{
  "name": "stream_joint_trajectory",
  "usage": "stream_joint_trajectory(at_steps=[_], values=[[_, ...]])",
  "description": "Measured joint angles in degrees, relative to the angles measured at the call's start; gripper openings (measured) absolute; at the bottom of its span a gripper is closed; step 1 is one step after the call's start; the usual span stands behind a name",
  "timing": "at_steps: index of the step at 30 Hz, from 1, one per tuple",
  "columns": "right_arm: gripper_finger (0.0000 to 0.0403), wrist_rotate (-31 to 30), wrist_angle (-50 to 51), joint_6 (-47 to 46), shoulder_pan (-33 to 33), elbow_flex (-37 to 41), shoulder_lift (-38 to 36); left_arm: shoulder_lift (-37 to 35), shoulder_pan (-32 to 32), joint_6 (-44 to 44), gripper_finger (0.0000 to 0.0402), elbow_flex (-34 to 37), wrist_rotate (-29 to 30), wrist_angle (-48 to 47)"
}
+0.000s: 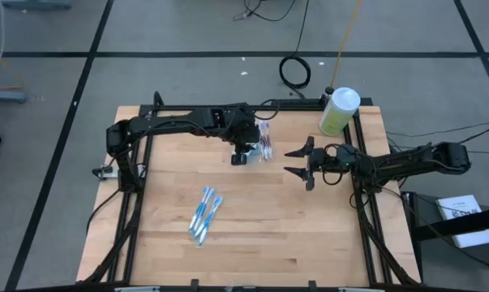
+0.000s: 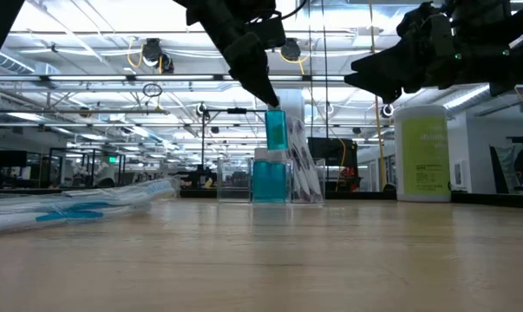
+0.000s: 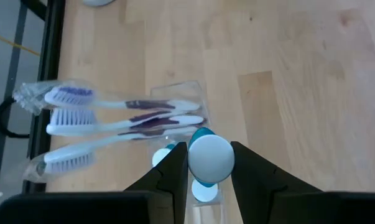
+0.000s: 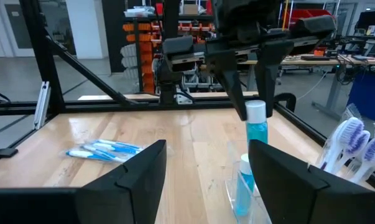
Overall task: Pick & Place toothbrushing station
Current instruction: Put the blue mouthwash into the transparent organizer
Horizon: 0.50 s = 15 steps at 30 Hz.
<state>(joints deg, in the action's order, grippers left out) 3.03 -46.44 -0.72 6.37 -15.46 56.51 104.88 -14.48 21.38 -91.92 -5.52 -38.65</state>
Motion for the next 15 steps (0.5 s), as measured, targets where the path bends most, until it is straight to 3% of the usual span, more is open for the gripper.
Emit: stream_joint_trajectory(at_steps=[15], values=[[0.0216, -0.01, 0.02, 0.34, 0.00, -0.02, 0.00, 0.00, -0.70, 6.86, 0.0103, 0.00, -3.71, 1.76]])
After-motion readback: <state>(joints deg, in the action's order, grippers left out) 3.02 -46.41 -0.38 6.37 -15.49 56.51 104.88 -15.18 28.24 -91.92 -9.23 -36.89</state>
